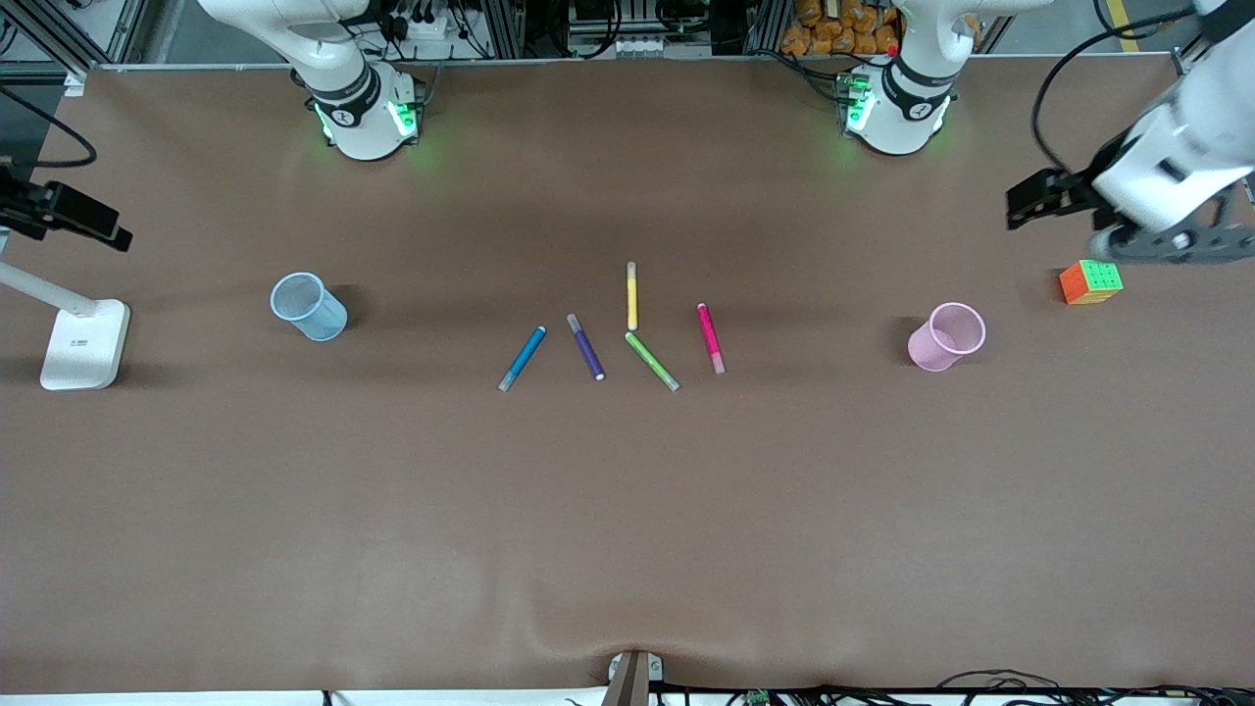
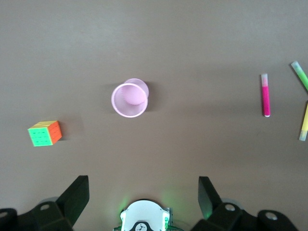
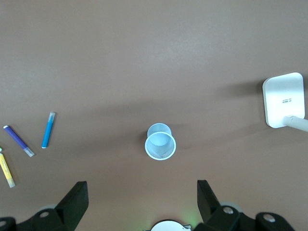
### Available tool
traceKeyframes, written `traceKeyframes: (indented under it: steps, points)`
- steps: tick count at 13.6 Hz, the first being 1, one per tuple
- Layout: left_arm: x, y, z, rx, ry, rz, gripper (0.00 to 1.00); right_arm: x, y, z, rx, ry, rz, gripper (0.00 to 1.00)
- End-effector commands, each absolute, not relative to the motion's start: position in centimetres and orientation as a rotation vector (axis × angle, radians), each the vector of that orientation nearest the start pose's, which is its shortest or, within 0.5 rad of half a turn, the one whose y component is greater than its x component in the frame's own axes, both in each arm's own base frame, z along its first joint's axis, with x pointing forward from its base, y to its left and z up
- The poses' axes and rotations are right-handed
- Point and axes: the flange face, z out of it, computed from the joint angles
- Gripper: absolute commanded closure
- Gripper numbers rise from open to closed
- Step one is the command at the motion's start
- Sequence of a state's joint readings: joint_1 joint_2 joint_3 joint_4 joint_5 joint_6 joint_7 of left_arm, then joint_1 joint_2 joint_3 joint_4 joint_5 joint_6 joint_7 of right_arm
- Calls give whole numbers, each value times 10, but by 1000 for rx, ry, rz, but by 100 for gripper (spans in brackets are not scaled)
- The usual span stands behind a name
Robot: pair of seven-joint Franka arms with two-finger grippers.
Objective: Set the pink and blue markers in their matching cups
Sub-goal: 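Move the right gripper toward the blue marker while the left gripper reaches the pink marker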
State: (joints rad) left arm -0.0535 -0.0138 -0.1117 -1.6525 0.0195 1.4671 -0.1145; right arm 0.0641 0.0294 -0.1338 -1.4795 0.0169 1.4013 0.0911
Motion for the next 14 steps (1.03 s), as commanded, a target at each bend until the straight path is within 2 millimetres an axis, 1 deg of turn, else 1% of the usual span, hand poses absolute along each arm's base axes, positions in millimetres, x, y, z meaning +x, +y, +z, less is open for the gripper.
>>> traceKeyframes:
  steps: [1,2,4,5,7,8,9,10,11,12,14]
  points:
    - [549,-106,559,-3093,113,283,0,550,-36,633,-3122,245,175,0]
    - [554,-115,546,-3094,135,292,0,557,-35,619,-3125,241,213,0]
    - [564,-128,525,-3095,129,309,0,576,-30,575,-3133,230,348,0]
    - [568,-139,515,-3098,122,309,0,578,-29,574,-3134,230,348,0]
    - [573,-161,491,-3096,52,334,0,578,-25,567,-3131,227,377,0]
    - [576,-171,477,-3092,30,364,0,579,-21,560,-3130,215,401,0]
    - [578,-182,463,-3092,32,381,0,585,-16,544,-3123,205,439,0]
    - [582,-188,451,-3098,29,389,0,591,-7,533,-3127,184,453,0]
    - [584,-196,437,-3101,21,403,0,598,11,519,-3132,156,470,0]
    - [584,-208,425,-3097,18,417,0,604,24,508,-3125,132,467,0]
    - [582,-235,399,-3084,-11,453,0,614,35,486,-3066,182,474,0]
